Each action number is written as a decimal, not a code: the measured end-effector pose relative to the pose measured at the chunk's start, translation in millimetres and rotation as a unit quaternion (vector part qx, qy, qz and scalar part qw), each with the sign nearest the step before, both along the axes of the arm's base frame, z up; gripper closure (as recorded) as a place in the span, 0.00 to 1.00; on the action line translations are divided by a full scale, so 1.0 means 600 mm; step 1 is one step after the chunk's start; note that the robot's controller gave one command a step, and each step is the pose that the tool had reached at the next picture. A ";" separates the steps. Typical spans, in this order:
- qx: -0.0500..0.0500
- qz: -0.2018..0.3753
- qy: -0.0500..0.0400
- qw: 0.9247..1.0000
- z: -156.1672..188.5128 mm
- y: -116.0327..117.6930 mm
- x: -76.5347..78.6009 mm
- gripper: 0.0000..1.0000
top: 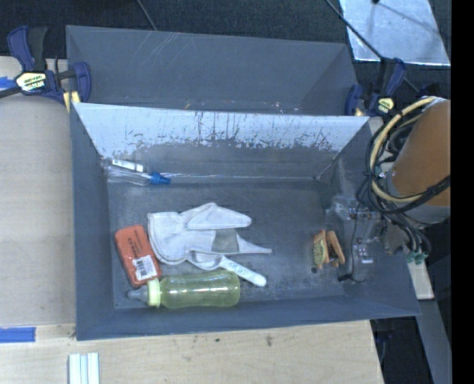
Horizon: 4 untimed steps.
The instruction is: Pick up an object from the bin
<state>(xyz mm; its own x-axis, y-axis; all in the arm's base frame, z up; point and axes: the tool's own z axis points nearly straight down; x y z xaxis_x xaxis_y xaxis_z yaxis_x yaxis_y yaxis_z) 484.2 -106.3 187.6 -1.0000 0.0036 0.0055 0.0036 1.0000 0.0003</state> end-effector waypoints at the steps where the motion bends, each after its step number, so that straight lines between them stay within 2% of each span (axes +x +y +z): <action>1: -0.001 0.001 -0.004 1.000 0.007 0.001 0.003 0.00; 2: -0.001 0.040 -0.006 0.999 -0.096 0.100 0.060 0.00; 3: 0.000 0.035 -0.005 0.999 -0.189 0.108 0.095 0.00; 4: -0.001 0.076 -0.005 0.997 -0.196 0.166 0.120 0.00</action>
Offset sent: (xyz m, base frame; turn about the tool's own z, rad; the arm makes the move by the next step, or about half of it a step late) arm 0.0365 0.0662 -0.0641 -0.0891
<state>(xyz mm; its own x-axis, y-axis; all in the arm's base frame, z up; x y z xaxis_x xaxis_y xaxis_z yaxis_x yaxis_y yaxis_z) 556.4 -6.9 70.2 -0.9890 -0.1482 -0.0035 -0.1482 0.9890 -0.0021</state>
